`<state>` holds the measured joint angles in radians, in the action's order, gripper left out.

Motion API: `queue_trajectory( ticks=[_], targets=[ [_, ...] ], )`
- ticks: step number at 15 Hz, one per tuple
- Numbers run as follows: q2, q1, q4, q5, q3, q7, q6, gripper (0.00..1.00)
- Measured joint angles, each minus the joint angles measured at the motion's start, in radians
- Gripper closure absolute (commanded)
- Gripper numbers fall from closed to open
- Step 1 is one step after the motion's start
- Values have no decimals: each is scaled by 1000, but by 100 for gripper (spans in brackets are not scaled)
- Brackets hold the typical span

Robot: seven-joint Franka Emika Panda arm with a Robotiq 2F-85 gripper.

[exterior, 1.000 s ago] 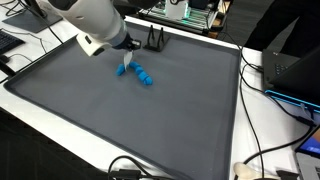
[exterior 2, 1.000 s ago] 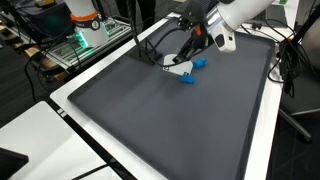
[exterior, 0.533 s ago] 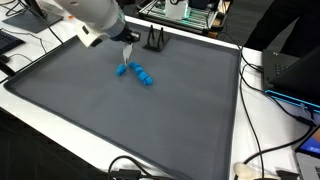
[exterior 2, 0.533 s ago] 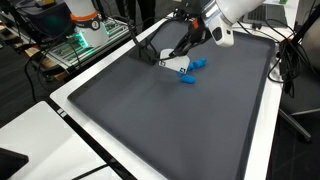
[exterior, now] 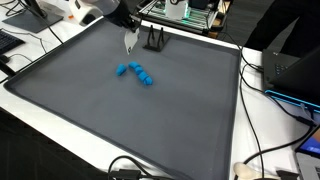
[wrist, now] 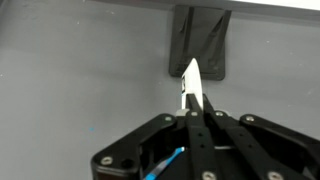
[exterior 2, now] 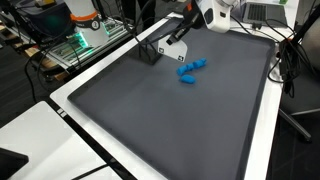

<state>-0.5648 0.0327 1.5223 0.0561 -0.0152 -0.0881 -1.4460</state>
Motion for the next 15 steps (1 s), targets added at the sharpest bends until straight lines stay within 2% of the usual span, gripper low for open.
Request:
queue_trajectory(
  ticks=[7, 15],
  targets=[
    [145, -38, 168, -207, 21, 226, -29, 99],
    [279, -38, 389, -358, 63, 544, -129, 99]
  ],
)
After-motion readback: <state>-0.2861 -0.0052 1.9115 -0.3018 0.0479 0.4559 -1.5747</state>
